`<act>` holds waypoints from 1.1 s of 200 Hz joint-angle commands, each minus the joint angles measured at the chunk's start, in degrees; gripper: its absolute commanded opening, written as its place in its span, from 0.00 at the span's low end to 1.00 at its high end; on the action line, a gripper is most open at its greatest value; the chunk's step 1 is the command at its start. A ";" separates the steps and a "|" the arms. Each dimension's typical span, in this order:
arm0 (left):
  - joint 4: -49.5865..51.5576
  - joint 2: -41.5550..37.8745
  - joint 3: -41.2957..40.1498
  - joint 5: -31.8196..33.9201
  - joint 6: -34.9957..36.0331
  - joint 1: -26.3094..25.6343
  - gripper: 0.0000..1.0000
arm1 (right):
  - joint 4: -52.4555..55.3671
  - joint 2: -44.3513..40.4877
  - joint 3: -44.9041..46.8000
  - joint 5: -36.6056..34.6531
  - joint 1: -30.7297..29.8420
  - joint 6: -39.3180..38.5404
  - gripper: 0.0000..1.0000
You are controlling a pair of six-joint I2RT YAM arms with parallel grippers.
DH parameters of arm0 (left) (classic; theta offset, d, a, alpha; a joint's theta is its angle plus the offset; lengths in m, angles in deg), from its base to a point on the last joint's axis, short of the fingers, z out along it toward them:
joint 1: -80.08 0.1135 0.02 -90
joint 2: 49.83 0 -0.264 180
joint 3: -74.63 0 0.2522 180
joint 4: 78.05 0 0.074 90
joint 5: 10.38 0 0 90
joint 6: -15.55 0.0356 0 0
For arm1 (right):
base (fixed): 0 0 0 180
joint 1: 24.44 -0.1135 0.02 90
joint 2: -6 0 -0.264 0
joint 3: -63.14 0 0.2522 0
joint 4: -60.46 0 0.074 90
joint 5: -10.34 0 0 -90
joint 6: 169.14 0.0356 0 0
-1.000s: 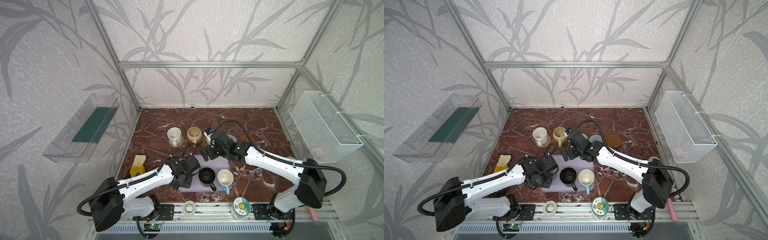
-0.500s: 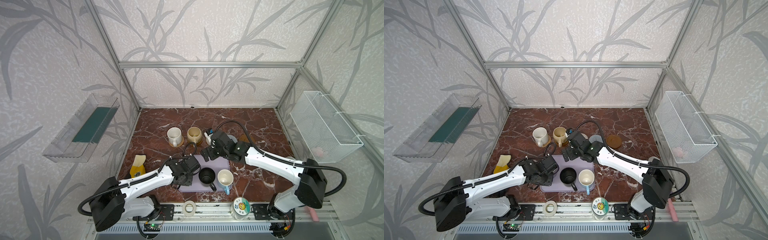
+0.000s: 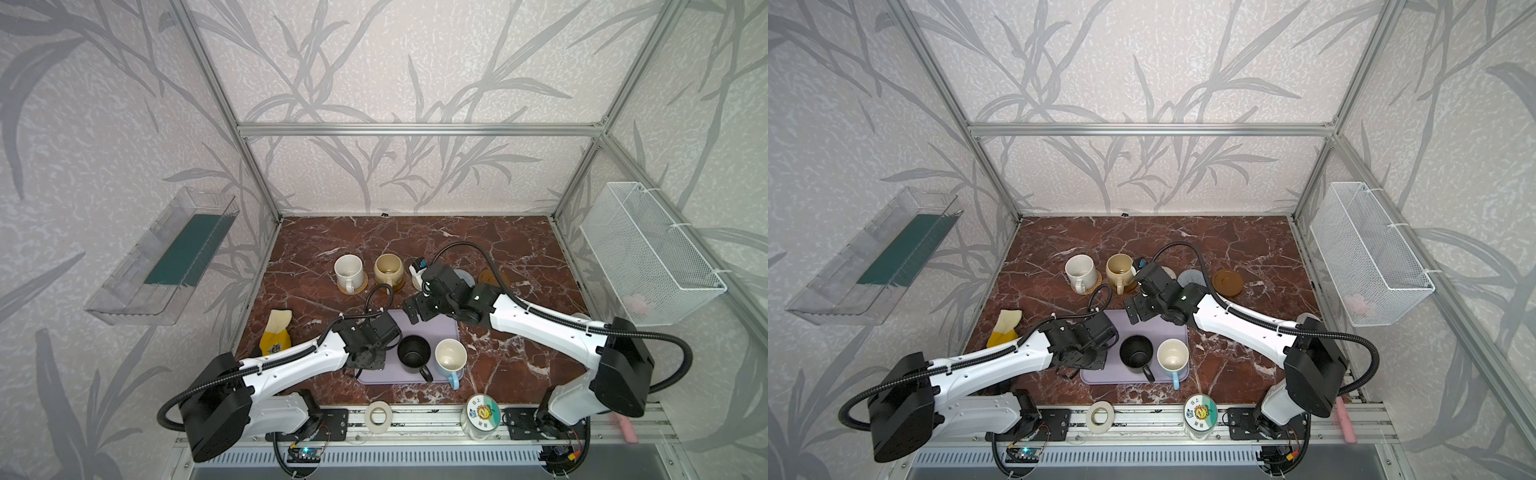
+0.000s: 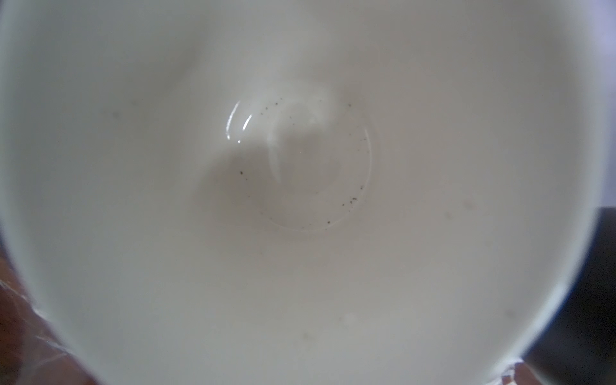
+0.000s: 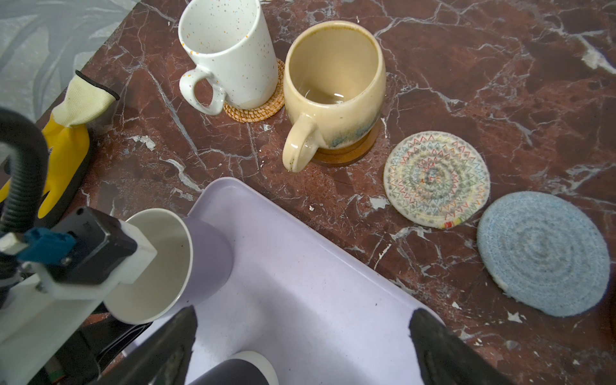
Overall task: Place cups on coasters
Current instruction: Pick up the cup from the tray.
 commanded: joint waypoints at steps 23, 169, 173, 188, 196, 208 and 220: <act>0.96 -0.36 0.11 2.38 -0.41 0.17 0.00 | -0.39 -1.72 0.16 -1.23 0.20 0.33 0.99; 8.77 -5.07 9.01 6.06 0.73 0.20 0.00 | -1.07 -4.37 0.73 -3.13 0.20 0.53 0.99; 8.93 -5.19 9.40 6.03 0.80 0.19 0.00 | -1.08 -4.54 0.73 -3.28 0.20 0.56 0.99; 10.00 -5.42 10.92 6.79 0.91 0.14 0.00 | -1.22 -5.07 0.82 -4.05 0.20 0.37 0.99; 10.40 -5.59 11.76 7.08 1.23 0.21 0.00 | -1.38 -5.42 0.86 -4.52 0.20 0.26 0.99; 10.90 -5.79 13.17 7.41 1.66 0.20 0.00 | -1.40 -5.89 0.87 -5.20 0.20 0.06 0.99; 11.37 -6.08 14.60 7.72 2.20 0.14 0.00 | -1.23 -6.34 0.86 -5.74 0.29 -0.16 0.99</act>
